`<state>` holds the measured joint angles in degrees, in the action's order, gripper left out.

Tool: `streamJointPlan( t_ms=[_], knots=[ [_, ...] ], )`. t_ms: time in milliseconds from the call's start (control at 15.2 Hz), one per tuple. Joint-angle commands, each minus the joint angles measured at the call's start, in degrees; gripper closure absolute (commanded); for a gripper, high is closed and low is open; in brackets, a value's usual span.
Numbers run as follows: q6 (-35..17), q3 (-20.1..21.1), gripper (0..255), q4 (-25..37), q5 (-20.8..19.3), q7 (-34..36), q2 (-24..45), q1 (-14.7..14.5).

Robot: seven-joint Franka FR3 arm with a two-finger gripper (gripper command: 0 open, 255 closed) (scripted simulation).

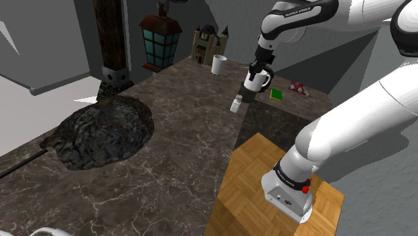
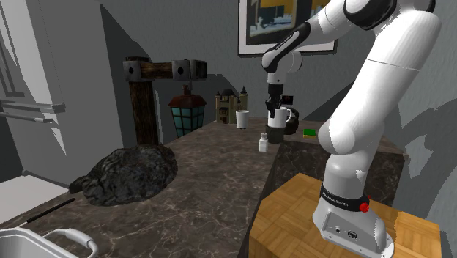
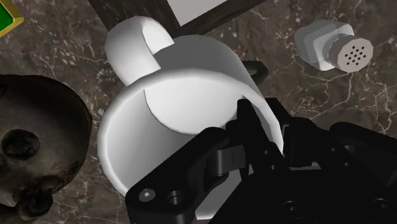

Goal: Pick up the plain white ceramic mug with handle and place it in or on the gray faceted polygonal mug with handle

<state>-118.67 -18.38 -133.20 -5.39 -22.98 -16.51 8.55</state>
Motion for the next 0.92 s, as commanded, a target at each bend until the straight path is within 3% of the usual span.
streamJointPlan(
  t_ms=[0, 264, 330, 660, 858],
  knots=[
    [-0.1, 0.0, 255, -0.1, 0.0, 0.0, 0.1, 0.0],
    [-0.1, 0.0, 255, -0.1, 0.0, 0.0, 0.1, 0.0],
    [-0.1, 0.0, 0, -0.1, 0.0, 0.0, 0.1, 0.0],
    [-0.1, 0.0, 0, -0.1, 0.0, 0.0, 0.1, 0.0],
    [5.9, 0.5, 0, 4.1, -0.1, 0.2, -1.7, 0.0]
  ],
)
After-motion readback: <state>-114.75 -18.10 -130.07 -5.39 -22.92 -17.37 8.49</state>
